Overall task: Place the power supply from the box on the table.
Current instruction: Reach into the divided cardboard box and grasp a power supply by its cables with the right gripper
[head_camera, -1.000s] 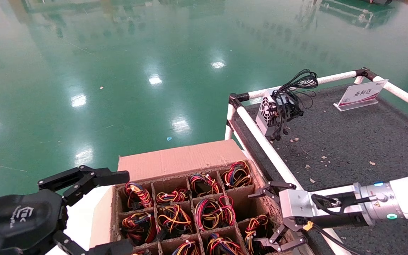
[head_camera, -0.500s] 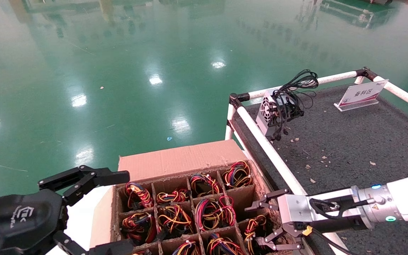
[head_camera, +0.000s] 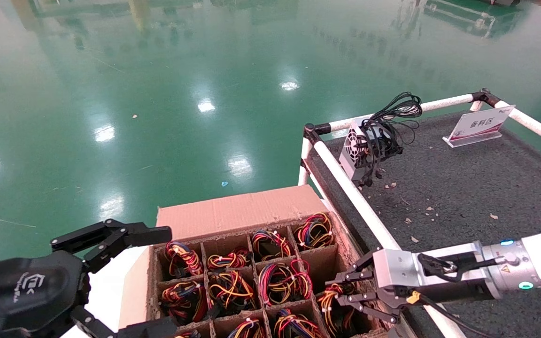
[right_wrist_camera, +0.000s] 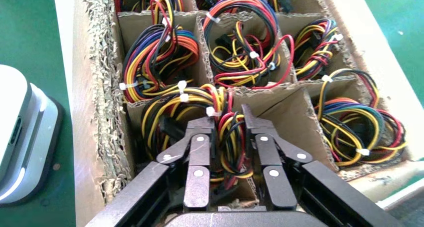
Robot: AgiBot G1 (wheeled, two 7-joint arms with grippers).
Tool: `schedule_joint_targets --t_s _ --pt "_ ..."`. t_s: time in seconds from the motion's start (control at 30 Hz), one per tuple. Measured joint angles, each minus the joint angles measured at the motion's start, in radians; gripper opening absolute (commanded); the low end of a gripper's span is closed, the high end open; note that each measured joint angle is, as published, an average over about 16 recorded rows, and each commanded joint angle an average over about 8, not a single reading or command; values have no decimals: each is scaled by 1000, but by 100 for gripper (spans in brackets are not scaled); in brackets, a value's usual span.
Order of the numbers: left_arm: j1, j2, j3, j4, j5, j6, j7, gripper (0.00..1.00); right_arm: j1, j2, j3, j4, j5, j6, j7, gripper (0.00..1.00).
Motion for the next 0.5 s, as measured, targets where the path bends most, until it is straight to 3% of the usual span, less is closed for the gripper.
schedule_joint_targets --t_s 0.5 --pt "0 0 0 0 0 0 0 100 45 110 -5 174 165 -10 146 0"
